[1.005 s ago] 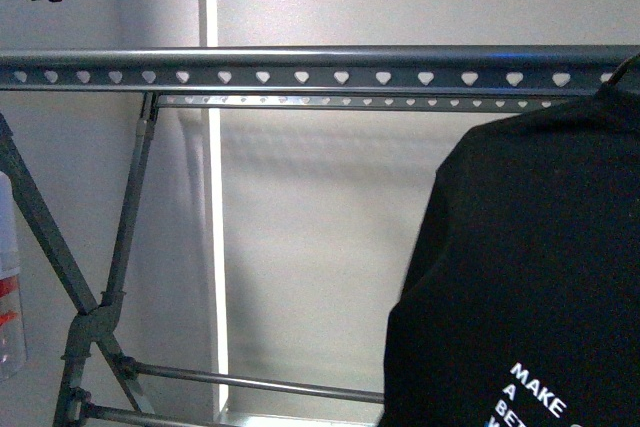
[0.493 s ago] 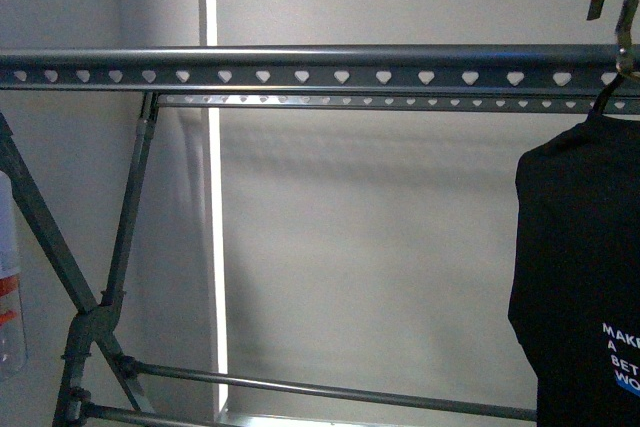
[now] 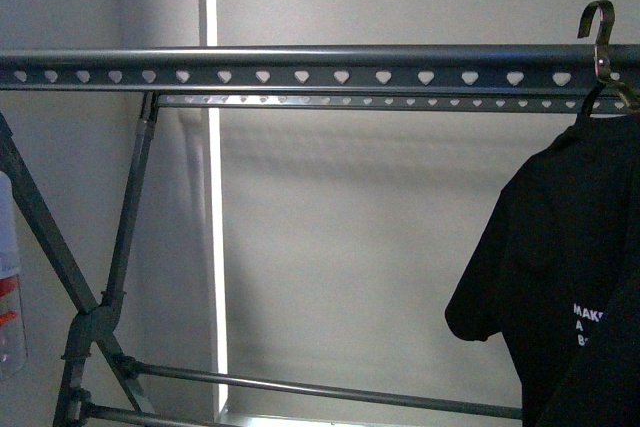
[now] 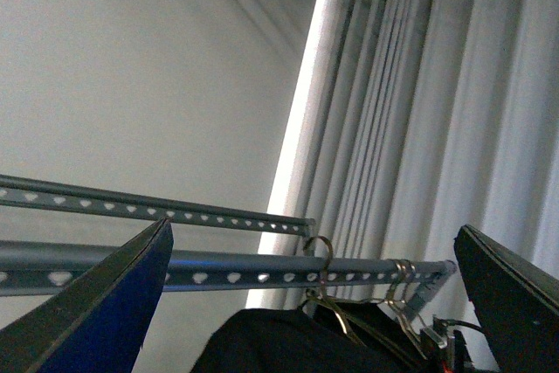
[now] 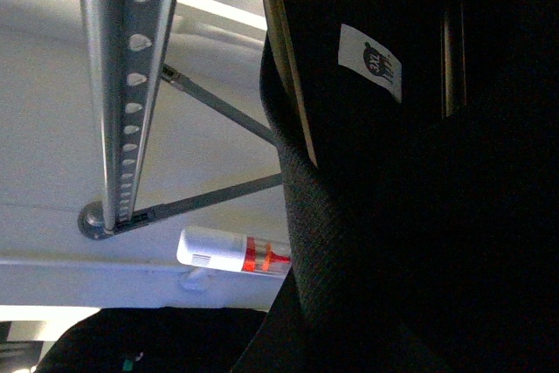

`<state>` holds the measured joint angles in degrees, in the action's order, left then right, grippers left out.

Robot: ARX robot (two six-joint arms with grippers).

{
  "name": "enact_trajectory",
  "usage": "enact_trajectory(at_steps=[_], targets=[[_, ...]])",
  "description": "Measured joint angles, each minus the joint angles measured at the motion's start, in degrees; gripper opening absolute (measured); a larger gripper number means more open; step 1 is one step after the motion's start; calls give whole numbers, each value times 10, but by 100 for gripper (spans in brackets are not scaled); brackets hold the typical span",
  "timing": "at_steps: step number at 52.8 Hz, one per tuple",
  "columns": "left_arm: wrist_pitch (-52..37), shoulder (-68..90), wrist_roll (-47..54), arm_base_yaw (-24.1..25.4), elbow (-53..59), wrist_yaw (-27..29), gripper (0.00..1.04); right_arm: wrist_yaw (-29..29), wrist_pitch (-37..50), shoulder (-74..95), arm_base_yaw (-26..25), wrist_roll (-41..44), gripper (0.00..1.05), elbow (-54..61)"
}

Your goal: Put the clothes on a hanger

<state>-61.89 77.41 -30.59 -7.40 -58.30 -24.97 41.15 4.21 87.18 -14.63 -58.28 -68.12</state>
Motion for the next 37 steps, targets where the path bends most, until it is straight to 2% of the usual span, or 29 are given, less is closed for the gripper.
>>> enact_trajectory(at_steps=[7, 8, 10, 11, 12, 13, 15, 17, 31, 37], targets=[[57, -4, 47, -1, -5, 45, 98, -16, -13, 37, 0, 0, 3, -31], [80, -7, 60, -5, -10, 69, 96, -17, -13, 39, 0, 0, 3, -33], [230, -30, 116, -19, -29, 191, 87, -21, -15, 45, 0, 0, 3, -35], [288, -45, 148, -21, -28, 230, 84, -22, -15, 46, 0, 0, 3, -36], [301, -49, 153, -21, -27, 238, 82, -21, -15, 48, 0, 0, 3, -37], [362, -69, 177, -21, -15, 278, 79, -21, -16, 52, 0, 0, 3, -40], [419, -93, 213, -21, 7, 312, 73, -21, -18, 60, 0, 1, 3, -48], [453, -116, 235, -19, 34, 329, 68, -21, -20, 66, -2, 1, 3, -55], [410, -199, 291, 4, 215, 319, 32, -17, -22, 95, -14, 13, 3, -77], [373, -244, 297, 17, 299, 305, 9, -16, -8, 103, -16, 26, 3, -69]])
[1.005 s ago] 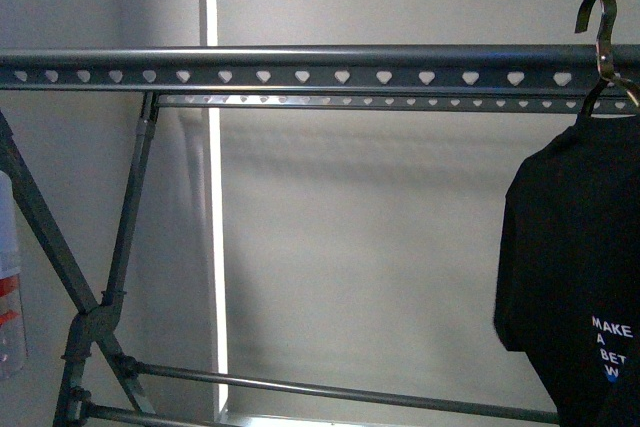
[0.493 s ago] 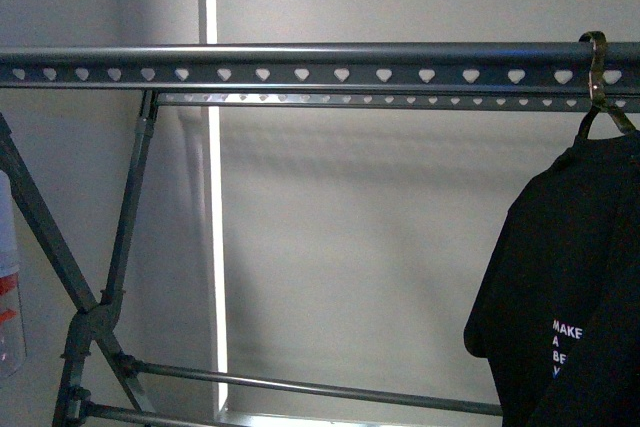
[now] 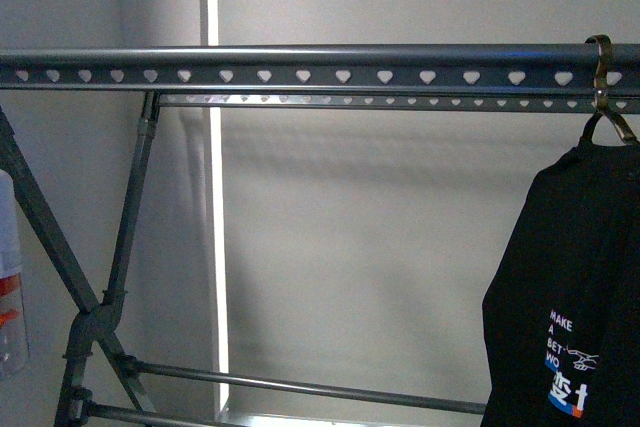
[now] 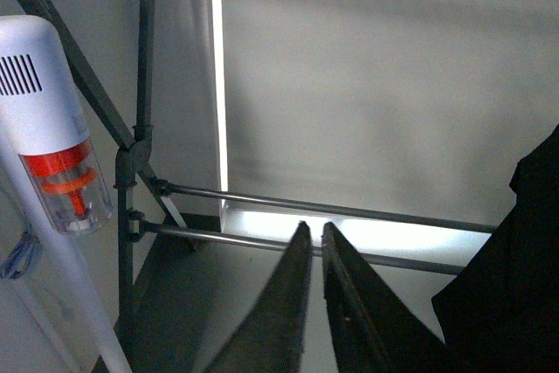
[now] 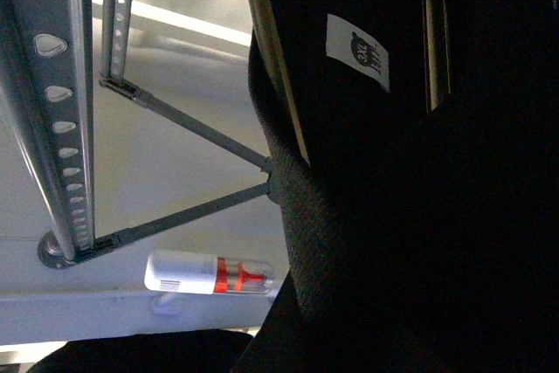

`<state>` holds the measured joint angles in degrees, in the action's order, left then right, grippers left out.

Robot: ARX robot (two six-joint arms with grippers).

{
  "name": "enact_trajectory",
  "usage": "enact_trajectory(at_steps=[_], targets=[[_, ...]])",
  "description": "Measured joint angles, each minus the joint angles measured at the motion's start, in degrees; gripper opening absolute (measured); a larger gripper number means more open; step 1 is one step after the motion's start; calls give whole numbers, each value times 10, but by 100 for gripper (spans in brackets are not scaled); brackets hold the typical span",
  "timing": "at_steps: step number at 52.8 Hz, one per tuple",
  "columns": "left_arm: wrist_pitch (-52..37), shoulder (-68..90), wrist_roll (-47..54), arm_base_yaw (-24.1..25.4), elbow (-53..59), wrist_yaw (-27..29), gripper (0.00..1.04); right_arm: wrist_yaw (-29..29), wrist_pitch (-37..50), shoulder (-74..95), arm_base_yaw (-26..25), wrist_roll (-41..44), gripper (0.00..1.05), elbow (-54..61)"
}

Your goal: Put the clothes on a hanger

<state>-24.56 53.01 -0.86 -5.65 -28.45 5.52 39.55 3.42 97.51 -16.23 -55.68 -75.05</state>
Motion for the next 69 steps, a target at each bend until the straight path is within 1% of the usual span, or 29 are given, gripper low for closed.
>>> enact_trajectory(at_steps=[2, 6, 7, 8, 10, 14, 18, 19, 23, 27, 32, 34, 36, 37, 39, 40, 42, 46, 52, 57, 61, 62, 69], targets=[[-9, -13, 1, 3, 21, -4, 2, 2, 9, 0, -2, 6, 3, 8], [-23, -40, 5, 10, 63, -12, 4, 6, 41, 0, -7, 24, 4, 41], [-26, -45, 5, 12, 72, -12, 4, 5, 48, -2, -7, 34, 6, 51], [-28, -51, 5, 14, 80, -15, 4, 1, 52, -5, -7, 42, 10, 63], [-32, -65, 6, 34, 100, -46, 4, -18, 65, -18, -7, 70, 19, 96], [-38, -88, 6, 52, 130, -51, 4, -49, 96, -52, -5, 125, 35, 162], [-40, -110, 6, 55, 153, -53, 4, -76, 139, -104, -4, 169, 49, 245], [-40, -112, 6, 55, 156, -53, 4, -80, 144, -111, -4, 174, 50, 255], [-40, -130, 6, 55, 173, -54, 4, -118, 186, -169, -3, 214, 63, 329], [-38, -155, 6, 55, 194, -54, 4, -169, 234, -284, 3, 279, 80, 433], [-30, -180, 6, 55, 210, -54, 4, -207, 223, -453, 16, 340, 98, 530], [-27, -187, 6, 55, 214, -54, 4, -229, 198, -515, 26, 362, 99, 556], [-22, -197, 6, 55, 220, -54, 4, -246, 153, -603, 41, 387, 97, 587], [-19, -205, 6, 55, 224, -54, 4, -274, 106, -672, 62, 408, 95, 605], [-13, -215, 6, 55, 230, -54, 4, -332, 34, -754, 99, 442, 89, 615], [-9, -223, 6, 55, 233, -54, 4, -363, -6, -810, 125, 473, 83, 625], [-2, -235, 6, 55, 239, -53, 4, -380, -34, -879, 150, 506, 75, 652], [11, -256, 6, 55, 246, -54, 4, -393, -42, -920, 158, 532, 61, 689], [28, -281, 7, 55, 254, -55, 4, -395, -43, -930, 160, 546, 41, 704], [50, -311, 7, 55, 262, -55, 4, -394, -41, -942, 160, 552, 18, 708], [44, -324, 7, 55, 274, -54, 4, -394, -40, -945, 160, 553, 4, 714], [46, -326, 7, 55, 274, -56, 4, -394, -40, -946, 160, 555, 1, 717], [68, -356, 7, 55, 274, -55, 4, -395, -40, -952, 160, 555, 2, 724]])
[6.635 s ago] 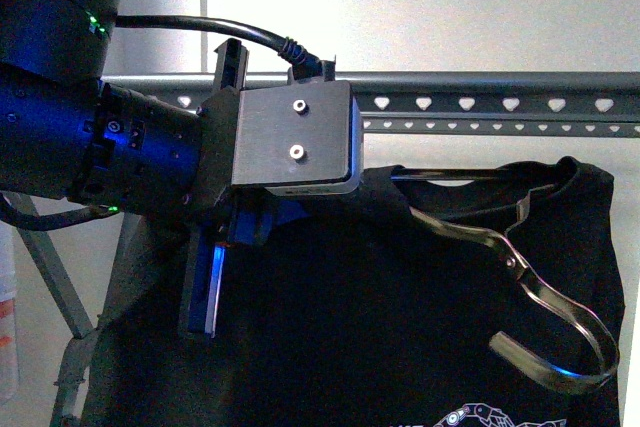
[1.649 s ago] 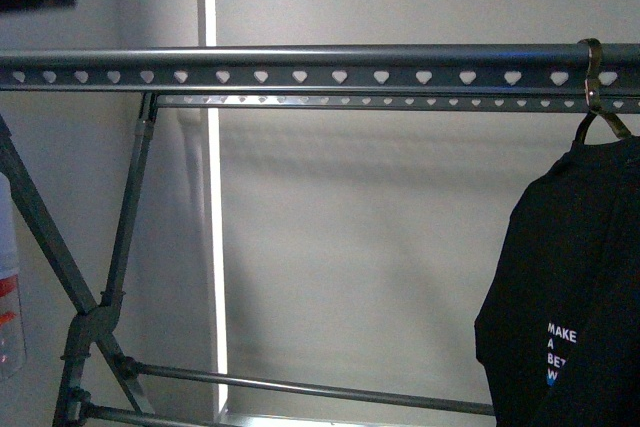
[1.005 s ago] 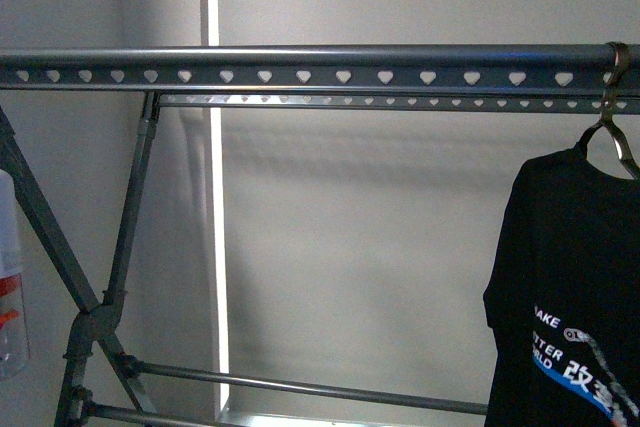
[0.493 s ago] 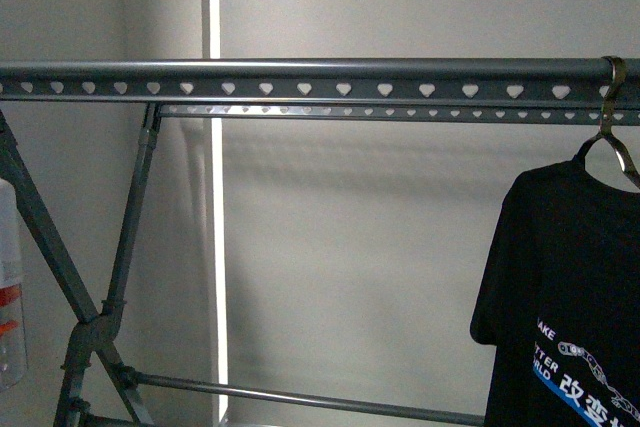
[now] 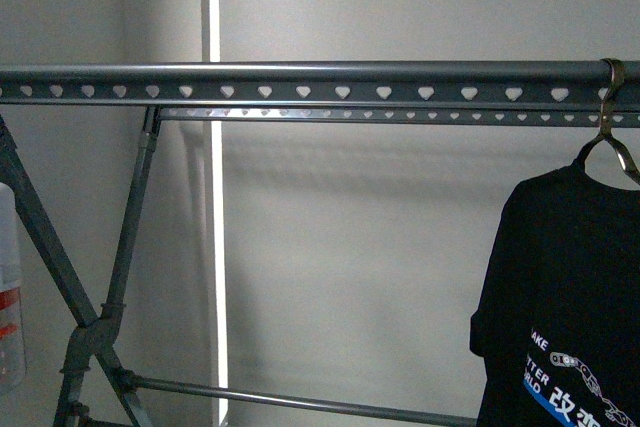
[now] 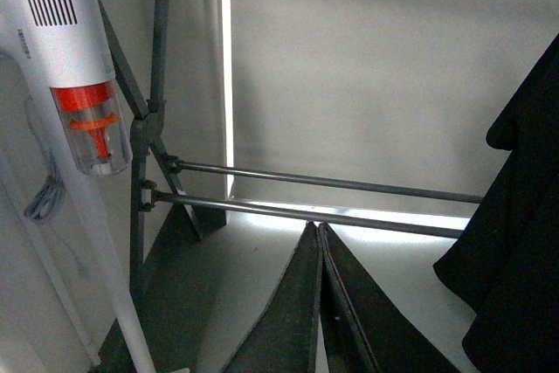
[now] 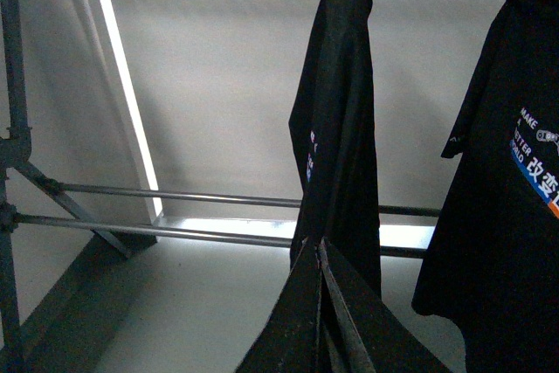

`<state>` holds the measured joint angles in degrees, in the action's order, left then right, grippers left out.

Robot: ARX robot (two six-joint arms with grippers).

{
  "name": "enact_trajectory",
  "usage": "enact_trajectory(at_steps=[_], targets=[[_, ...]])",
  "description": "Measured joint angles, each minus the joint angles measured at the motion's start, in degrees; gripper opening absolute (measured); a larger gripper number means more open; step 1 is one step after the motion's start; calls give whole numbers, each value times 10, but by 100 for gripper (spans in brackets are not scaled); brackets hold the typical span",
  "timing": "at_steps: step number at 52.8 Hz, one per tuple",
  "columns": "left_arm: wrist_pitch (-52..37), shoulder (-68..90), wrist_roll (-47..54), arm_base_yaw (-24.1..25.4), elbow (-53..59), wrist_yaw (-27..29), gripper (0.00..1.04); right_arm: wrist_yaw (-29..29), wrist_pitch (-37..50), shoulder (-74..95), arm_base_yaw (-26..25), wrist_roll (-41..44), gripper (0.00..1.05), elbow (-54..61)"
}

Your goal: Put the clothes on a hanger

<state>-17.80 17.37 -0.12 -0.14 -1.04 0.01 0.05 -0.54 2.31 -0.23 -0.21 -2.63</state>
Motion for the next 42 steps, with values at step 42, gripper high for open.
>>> enact_trajectory(at_steps=[42], targets=[[176, -171, 0, 0, 0, 0, 4, 0, 3, -21, 0, 1, 41, 23]])
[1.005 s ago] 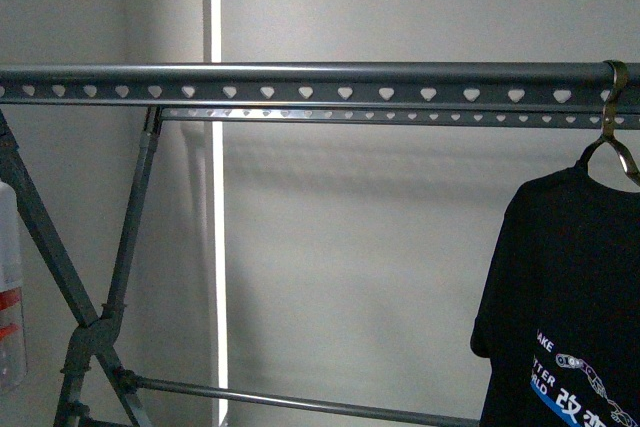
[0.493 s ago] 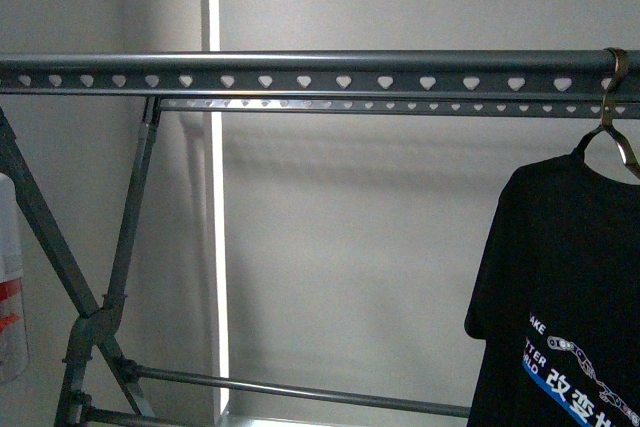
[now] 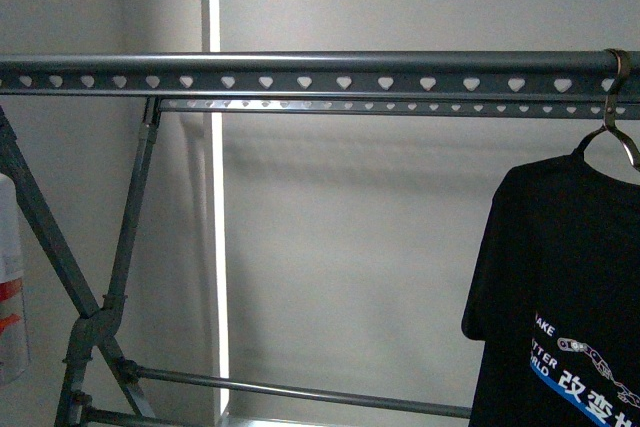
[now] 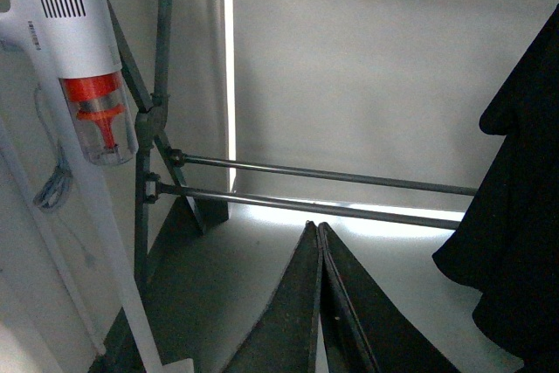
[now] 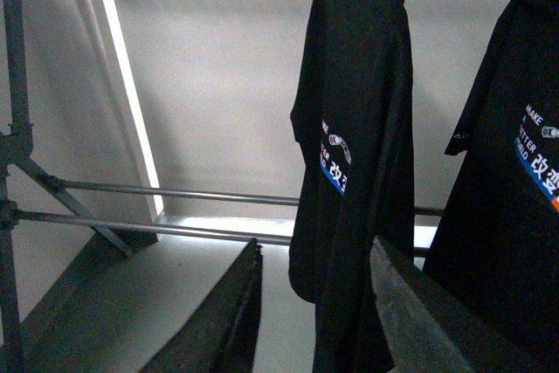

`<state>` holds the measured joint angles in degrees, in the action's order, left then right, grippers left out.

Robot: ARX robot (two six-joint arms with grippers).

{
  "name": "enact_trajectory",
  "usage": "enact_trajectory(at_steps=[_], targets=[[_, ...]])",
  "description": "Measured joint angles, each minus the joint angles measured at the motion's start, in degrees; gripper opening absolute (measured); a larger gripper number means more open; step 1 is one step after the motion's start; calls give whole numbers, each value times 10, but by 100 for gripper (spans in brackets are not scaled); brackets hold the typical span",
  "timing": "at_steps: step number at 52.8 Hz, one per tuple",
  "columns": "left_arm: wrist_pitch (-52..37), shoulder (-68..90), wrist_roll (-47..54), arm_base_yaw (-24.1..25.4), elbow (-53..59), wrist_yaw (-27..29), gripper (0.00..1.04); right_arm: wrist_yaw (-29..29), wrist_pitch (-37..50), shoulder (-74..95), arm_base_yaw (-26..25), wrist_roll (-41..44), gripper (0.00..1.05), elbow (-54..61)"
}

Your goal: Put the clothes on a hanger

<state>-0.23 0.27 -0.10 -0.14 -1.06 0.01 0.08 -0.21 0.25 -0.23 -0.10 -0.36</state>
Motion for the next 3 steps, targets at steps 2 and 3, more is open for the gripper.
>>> enact_trajectory(at_steps=[2, 3], targets=[[0, 0, 0, 0, 0, 0, 4, 0, 0, 0, 0, 0, 48, 0], [0, 0, 0, 0, 0, 0, 4, 0, 0, 0, 0, 0, 54, 0]])
